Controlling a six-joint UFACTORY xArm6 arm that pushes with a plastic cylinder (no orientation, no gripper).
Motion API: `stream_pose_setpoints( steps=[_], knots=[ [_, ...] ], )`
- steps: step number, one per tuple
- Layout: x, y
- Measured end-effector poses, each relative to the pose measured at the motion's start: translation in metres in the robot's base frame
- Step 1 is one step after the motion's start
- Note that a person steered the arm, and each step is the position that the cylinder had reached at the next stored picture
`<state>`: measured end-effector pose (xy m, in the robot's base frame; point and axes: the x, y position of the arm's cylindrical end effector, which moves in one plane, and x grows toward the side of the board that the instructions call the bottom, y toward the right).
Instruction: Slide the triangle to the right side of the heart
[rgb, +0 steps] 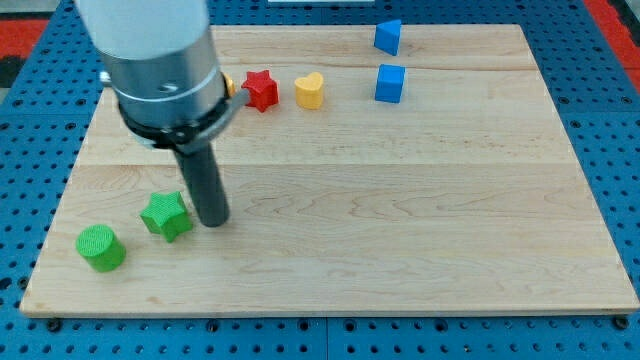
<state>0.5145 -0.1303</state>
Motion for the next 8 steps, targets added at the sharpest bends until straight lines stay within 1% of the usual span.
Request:
stream_pose_setpoints(
  steps=[1, 2, 3, 4, 5, 6, 7, 8],
  knots=[
    [-0.001, -0.065],
    [-0.001, -0.097],
    [-0.016, -0.051],
    [-0.024, 0.069],
    [-0.041, 0.206],
    [-0.085, 0.346],
    [-0.163, 0.419],
    [-0.258, 0.428]
  ],
)
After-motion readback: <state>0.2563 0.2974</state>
